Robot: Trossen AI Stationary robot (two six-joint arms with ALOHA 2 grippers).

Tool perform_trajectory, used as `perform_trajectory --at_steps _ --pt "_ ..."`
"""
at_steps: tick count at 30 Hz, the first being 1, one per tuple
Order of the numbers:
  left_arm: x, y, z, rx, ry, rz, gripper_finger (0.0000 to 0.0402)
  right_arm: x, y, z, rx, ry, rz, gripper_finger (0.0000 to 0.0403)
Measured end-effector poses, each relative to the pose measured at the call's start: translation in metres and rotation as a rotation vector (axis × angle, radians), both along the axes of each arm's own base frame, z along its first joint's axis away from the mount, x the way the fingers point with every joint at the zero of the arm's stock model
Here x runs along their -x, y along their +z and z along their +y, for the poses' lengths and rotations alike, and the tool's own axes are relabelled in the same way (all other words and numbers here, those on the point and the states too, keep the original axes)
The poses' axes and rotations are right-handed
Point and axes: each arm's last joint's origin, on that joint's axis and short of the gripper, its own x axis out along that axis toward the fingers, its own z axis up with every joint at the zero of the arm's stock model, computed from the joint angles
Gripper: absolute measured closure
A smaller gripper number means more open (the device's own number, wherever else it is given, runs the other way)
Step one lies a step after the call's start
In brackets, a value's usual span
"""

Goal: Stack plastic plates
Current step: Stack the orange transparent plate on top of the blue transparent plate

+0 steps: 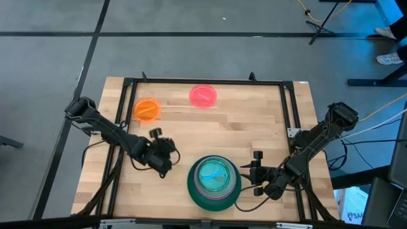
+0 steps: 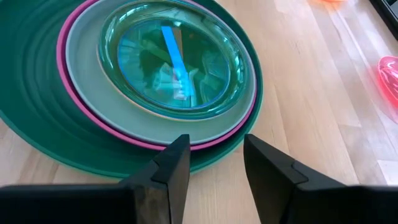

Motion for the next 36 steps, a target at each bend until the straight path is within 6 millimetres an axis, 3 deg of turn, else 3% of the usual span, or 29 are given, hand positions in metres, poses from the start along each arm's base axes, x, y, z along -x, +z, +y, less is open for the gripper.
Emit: perform_trajectory --at_steps 8,25,36 --pt "0.012 -0.017 0.029 -0.023 0.211 0.130 0.0278 0.000 0.000 -0.001 0.015 -0.015 -0.016 0.0260" --pt "0.037 -0.069 0.114 -0.014 0.569 0.355 0.0278 0.000 0.000 -0.001 0.021 -0.015 -0.018 0.0260" --pt "0.041 -0.091 0.138 -0.015 0.527 0.343 0.0278 0.000 0.001 -0.001 0.022 -0.017 -0.020 0.0260"
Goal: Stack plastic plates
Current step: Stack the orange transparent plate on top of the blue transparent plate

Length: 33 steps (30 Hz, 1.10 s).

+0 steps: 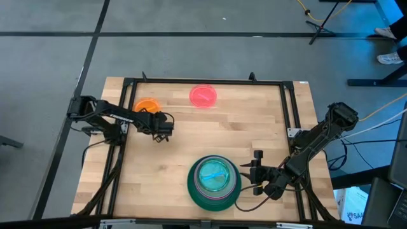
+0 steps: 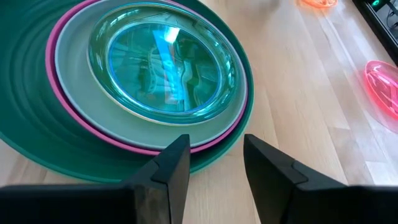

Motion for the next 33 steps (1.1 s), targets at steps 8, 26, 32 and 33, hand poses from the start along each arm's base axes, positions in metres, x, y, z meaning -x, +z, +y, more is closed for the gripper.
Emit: perform_trajectory --at_steps 8,26,32,33 --pt "0.010 -0.014 0.011 -0.110 -0.057 0.044 0.0278 0.000 0.000 0.000 0.001 0.000 0.000 0.0260" --pt "0.021 -0.030 0.023 -0.102 -0.057 0.039 0.0386 0.000 0.001 -0.001 0.036 -0.023 -0.029 0.0260" --pt "0.014 -0.030 0.019 -0.147 -0.132 0.021 0.0397 0.002 -0.001 -0.003 0.079 0.003 0.009 0.0260" --pt "0.012 -0.029 0.017 -0.149 -0.150 0.013 0.0399 0.003 -0.002 -0.003 0.094 0.024 0.036 0.0260"
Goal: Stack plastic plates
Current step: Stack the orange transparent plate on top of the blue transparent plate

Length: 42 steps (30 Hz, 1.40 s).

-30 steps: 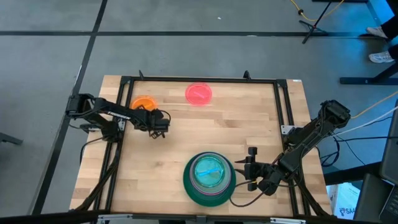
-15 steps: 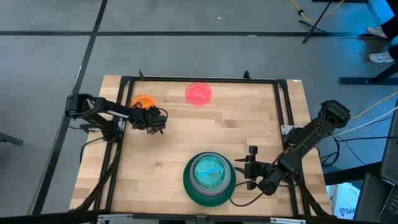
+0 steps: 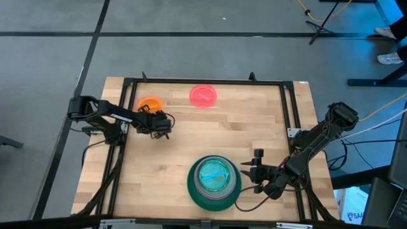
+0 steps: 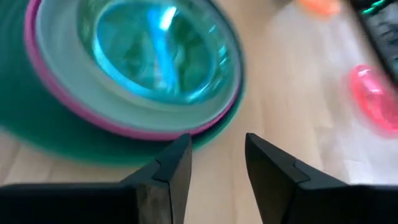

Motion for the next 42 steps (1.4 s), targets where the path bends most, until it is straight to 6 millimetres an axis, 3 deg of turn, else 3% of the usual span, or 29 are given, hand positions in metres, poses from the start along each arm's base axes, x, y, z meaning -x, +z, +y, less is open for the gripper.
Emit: perform_trajectory --at_steps 6,12,20,26,34,42 --pt "-0.017 0.012 -0.017 -0.055 -0.101 -0.047 0.0400 0.000 -0.001 -0.001 -0.012 0.024 0.041 0.0260" --pt "-0.047 0.040 -0.043 -0.079 -0.256 -0.133 0.0400 -0.002 -0.001 -0.003 0.004 -0.006 0.014 0.0260" --pt "-0.086 0.088 -0.105 -0.008 -0.636 -0.318 0.0400 -0.002 -0.001 -0.001 -0.046 -0.003 0.025 0.0260" --pt "-0.096 0.108 -0.150 0.092 -0.891 -0.544 0.0400 -0.002 -0.001 -0.001 -0.046 -0.003 0.025 0.0260" --pt "-0.105 0.111 -0.190 0.193 -1.090 -0.753 0.0400 -0.002 -0.001 -0.001 -0.076 -0.026 0.018 0.0260" --pt "-0.117 0.088 -0.213 0.257 -1.186 -0.794 0.0400 -0.002 -0.001 -0.001 -0.080 -0.022 0.023 0.0260"
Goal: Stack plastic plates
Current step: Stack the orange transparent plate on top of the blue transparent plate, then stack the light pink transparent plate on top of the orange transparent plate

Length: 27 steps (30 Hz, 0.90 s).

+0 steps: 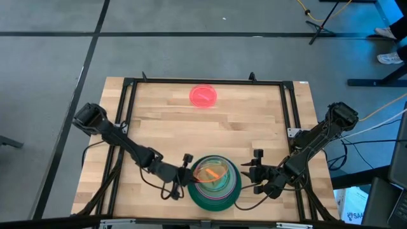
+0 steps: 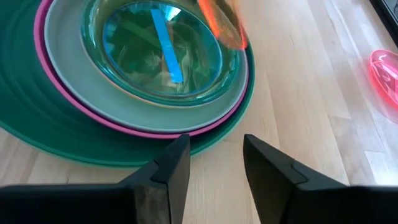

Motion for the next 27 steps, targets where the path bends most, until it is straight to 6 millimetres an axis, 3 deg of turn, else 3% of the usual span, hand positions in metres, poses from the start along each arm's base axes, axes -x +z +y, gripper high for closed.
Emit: perform_trajectory --at_steps 9,18,23,27 --pt "-0.008 -0.017 0.002 -0.014 0.016 0.035 0.0382 0.000 0.000 0.000 0.008 0.007 0.001 0.0260" --pt "-0.009 -0.017 0.004 0.024 0.042 0.045 0.0302 0.000 0.000 0.000 -0.011 -0.009 -0.003 0.0260" --pt "-0.001 -0.003 0.008 0.030 0.049 0.055 0.0272 0.000 0.000 0.000 -0.014 -0.011 -0.004 0.0258" --pt "0.007 0.015 0.020 0.037 0.086 0.054 0.0269 -0.003 0.000 -0.003 -0.012 -0.025 -0.003 0.0231"
